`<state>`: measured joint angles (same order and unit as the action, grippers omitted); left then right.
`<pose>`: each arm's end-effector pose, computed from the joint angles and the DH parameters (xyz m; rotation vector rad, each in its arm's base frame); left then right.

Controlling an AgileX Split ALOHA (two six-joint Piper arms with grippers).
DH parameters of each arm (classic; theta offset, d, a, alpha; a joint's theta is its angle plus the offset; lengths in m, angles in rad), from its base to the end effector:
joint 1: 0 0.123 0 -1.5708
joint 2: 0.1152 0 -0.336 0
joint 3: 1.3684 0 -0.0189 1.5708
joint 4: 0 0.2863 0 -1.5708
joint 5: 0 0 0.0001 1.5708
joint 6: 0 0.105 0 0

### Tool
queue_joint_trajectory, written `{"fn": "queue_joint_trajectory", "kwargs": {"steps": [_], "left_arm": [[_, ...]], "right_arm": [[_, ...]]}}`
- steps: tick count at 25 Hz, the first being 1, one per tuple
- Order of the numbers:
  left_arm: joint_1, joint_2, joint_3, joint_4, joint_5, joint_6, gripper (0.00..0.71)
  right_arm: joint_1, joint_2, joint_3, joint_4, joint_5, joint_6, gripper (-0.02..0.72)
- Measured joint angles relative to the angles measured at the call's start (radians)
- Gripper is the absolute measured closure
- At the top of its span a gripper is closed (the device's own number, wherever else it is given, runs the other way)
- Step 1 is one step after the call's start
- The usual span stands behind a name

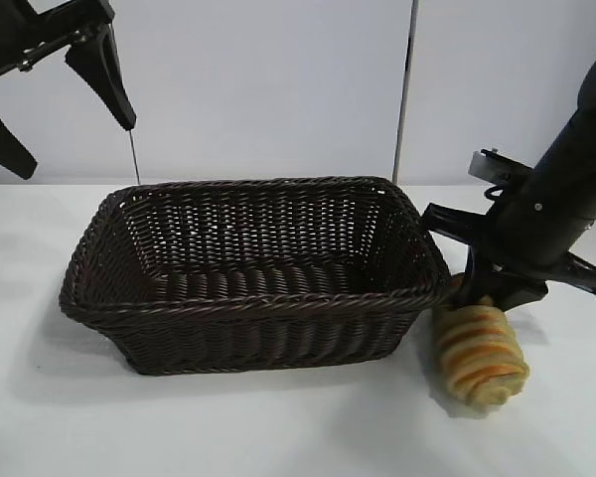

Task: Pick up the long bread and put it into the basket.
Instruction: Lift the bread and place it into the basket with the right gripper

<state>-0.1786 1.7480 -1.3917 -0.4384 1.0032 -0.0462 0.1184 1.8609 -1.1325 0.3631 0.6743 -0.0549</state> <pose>0.3977 -0.1100 0.2945 -0.0709 2.8283 -0.6238 0.3966 0.0707 0.1775 0.1187 2.8701 0.3904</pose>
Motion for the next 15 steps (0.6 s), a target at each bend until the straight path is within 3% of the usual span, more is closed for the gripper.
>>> {"fn": "queue_joint_trajectory", "kwargs": {"steps": [6,10,12,15], "left_arm": [[0.000,0.000,0.000,0.000,0.000,0.000,0.041],[0.000,0.000,0.000,0.000,0.001,0.000,0.041],[0.000,0.000,0.000,0.000,0.001,0.000,0.041],[0.000,0.000,0.000,0.000,0.001,0.000,0.041]], "right_arm": [[-0.004,-0.069,-0.104,-0.091,0.109,0.047,0.602],[-0.004,-0.090,-0.201,-0.109,0.181,0.055,0.602],[-0.004,-0.090,-0.250,-0.110,0.217,0.033,0.605],[-0.004,-0.090,-0.326,-0.080,0.242,-0.061,0.608]]}}
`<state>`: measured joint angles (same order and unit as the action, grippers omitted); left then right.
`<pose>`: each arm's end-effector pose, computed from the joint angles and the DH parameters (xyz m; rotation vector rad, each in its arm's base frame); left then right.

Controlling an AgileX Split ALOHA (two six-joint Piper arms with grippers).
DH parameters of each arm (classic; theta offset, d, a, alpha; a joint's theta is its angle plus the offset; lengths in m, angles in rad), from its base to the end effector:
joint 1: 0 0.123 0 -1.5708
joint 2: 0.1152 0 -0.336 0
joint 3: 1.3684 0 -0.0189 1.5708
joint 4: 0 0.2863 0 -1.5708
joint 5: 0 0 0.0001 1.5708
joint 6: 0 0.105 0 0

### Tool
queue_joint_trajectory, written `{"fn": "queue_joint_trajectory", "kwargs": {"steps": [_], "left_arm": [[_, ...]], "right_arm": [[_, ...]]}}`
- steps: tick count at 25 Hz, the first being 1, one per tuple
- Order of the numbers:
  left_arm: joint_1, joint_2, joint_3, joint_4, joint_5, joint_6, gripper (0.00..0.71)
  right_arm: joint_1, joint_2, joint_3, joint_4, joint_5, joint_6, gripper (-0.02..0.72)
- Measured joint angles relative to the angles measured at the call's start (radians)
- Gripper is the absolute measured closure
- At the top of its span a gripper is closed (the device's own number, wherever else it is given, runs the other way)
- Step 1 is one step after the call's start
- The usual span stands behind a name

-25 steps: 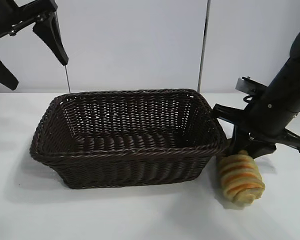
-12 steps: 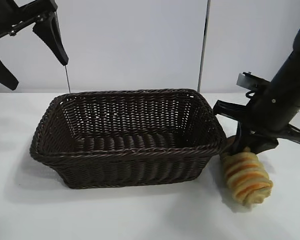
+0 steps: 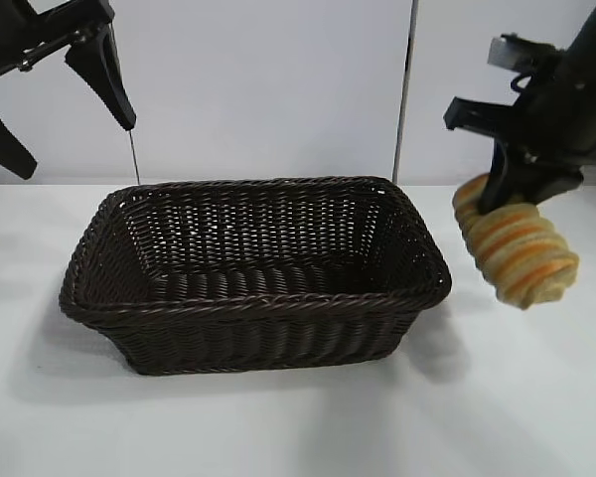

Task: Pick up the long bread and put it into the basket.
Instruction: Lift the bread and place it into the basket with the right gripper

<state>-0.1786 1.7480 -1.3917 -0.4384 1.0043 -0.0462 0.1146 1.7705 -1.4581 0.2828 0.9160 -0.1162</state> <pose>0.3976 -0.1100 0.2945 -0.0706 2.8293 -0.6240 0.4262 0.0725 0.3047 -0.1438 2.6892 0.3538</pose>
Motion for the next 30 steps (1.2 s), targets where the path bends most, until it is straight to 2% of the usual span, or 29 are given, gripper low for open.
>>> {"fn": "queue_joint_trajectory", "kwargs": {"steps": [3,7,9,13,18,22,26,30], "left_arm": [[0.000,0.000,0.000,0.000,0.000,0.000,0.041],[0.000,0.000,0.000,0.000,0.000,0.000,0.041],[0.000,0.000,0.000,0.000,0.005,0.000,0.041],[0.000,0.000,0.000,-0.003,0.014,0.000,0.041],[0.000,0.000,0.000,-0.007,0.019,0.000,0.041],[0.000,0.000,0.000,-0.007,0.019,0.000,0.041],[0.000,0.000,0.000,-0.010,0.019,0.000,0.041],[0.000,0.000,0.000,-0.010,0.019,0.000,0.041]], "right_arm": [[0.000,0.000,-0.053,0.094,0.005,-0.160,0.608],[0.006,0.000,-0.068,0.240,0.005,-0.422,0.608],[0.033,0.004,-0.068,0.265,0.004,-0.539,0.608],[0.121,0.040,-0.068,0.273,-0.012,-0.703,0.608],[0.221,0.084,-0.068,0.261,-0.113,-0.847,0.608],[0.282,0.120,-0.068,0.236,-0.158,-0.942,0.608],[0.307,0.169,-0.068,0.227,-0.226,-0.978,0.608],[0.308,0.212,-0.068,0.226,-0.233,-0.980,0.608]]}}
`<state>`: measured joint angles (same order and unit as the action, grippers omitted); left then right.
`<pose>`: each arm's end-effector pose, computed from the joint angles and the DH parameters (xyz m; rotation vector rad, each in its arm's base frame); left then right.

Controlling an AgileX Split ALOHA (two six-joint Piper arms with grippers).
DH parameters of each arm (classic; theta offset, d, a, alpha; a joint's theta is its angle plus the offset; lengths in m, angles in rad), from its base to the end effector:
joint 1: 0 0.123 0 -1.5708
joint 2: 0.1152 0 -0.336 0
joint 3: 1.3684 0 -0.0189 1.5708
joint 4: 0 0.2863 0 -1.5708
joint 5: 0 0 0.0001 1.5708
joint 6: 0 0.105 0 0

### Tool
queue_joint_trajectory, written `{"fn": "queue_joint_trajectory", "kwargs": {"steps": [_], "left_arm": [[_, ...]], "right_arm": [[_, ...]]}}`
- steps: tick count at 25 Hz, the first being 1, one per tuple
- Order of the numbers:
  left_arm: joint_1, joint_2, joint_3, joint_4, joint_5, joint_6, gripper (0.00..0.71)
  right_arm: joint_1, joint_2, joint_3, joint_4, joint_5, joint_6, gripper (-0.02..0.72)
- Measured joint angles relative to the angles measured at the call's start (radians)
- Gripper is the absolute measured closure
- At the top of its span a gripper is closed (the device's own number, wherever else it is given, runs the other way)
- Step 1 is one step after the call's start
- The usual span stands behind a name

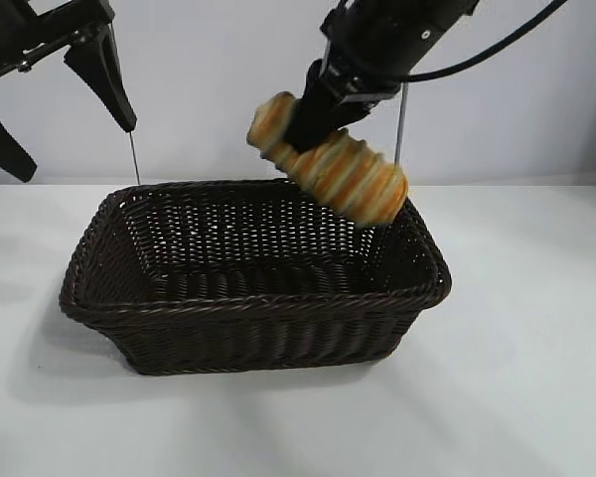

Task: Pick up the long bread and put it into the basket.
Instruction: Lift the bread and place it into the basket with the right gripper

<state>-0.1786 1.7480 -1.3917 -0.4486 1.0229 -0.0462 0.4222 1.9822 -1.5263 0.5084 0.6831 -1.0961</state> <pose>0.3956 -0.1109 0.2944 -0.0713 2.8457 -0.6402 0.4408 0.2334 0.2445 -1.4234 2.0697 0.2915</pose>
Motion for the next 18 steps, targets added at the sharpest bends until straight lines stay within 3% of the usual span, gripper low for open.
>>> {"fn": "queue_joint_trajectory", "kwargs": {"steps": [4,6,8,12,14,18], "left_arm": [[0.000,0.000,0.000,0.000,0.000,0.000,0.041],[0.000,0.000,0.000,0.000,0.000,0.000,0.041],[0.000,0.000,0.000,0.000,0.000,0.000,0.041],[0.000,0.000,0.000,0.000,0.000,0.000,0.041],[0.000,0.000,0.000,0.000,0.000,0.000,0.041],[0.000,0.000,0.000,0.000,0.000,0.000,0.041]], "right_arm": [[0.000,0.028,0.000,0.003,0.003,0.008,0.606],[0.000,0.029,0.000,0.007,0.002,0.017,0.559],[0.000,0.029,0.000,0.010,0.001,0.029,0.451],[0.000,0.029,0.000,0.015,0.001,0.071,0.165],[0.000,0.029,0.000,0.018,0.001,0.120,0.098],[0.000,0.005,-0.005,-0.013,0.024,0.305,0.058]]}}
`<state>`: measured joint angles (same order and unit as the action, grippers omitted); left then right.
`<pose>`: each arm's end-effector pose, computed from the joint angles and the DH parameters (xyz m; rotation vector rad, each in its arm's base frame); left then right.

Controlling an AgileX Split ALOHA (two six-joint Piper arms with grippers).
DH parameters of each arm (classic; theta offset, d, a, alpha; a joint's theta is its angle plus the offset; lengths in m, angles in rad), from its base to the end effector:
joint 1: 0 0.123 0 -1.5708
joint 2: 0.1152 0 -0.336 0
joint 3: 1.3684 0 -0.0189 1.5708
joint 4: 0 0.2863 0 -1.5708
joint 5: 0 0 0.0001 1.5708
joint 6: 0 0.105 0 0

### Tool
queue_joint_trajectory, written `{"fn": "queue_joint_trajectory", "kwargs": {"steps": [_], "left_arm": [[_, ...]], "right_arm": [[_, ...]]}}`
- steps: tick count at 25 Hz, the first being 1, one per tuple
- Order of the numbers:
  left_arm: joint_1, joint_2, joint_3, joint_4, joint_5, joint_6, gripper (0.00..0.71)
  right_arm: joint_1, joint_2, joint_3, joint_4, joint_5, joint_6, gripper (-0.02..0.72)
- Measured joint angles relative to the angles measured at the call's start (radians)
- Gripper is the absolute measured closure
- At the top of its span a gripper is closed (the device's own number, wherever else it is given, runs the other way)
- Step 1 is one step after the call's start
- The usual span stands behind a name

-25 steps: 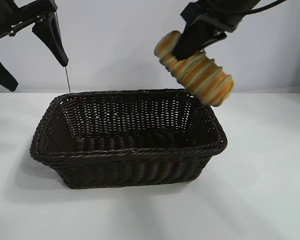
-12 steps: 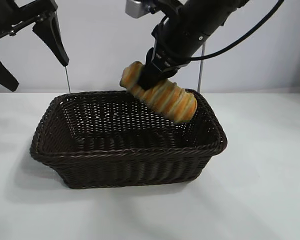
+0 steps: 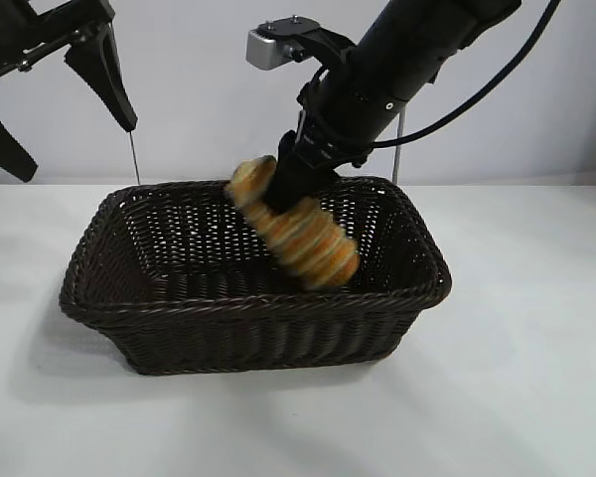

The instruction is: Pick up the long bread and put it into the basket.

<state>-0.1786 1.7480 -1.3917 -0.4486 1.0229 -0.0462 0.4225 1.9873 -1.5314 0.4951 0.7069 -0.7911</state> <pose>0.3956 -0.1109 0.2944 -0.0713 2.8457 -0.6402 0.4400 0.2334 0.2423 -1.1308 2.2982 0.4123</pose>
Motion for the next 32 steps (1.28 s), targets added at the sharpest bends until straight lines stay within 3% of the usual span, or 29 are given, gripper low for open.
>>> {"fn": "queue_joint_trajectory", "kwargs": {"steps": [6,8,12,20,32], "left_arm": [[0.000,0.000,0.000,0.000,0.000,0.000,0.041],[0.000,0.000,0.000,0.000,0.000,0.000,0.041],[0.000,0.000,0.000,0.000,0.000,0.000,0.041],[0.000,0.000,0.000,0.000,0.000,0.001,0.041],[0.000,0.000,0.000,0.000,-0.001,0.001,0.041]], "right_arm": [[0.000,-0.064,-0.032,-0.100,0.127,0.354,0.016],[-0.009,-0.087,-0.035,-0.132,0.164,0.510,0.012],[-0.055,-0.141,-0.038,-0.213,0.217,0.698,0.010],[-0.147,-0.167,-0.041,-0.227,0.320,0.743,0.009],[-0.148,-0.167,-0.041,-0.235,0.322,0.764,0.009]]}}
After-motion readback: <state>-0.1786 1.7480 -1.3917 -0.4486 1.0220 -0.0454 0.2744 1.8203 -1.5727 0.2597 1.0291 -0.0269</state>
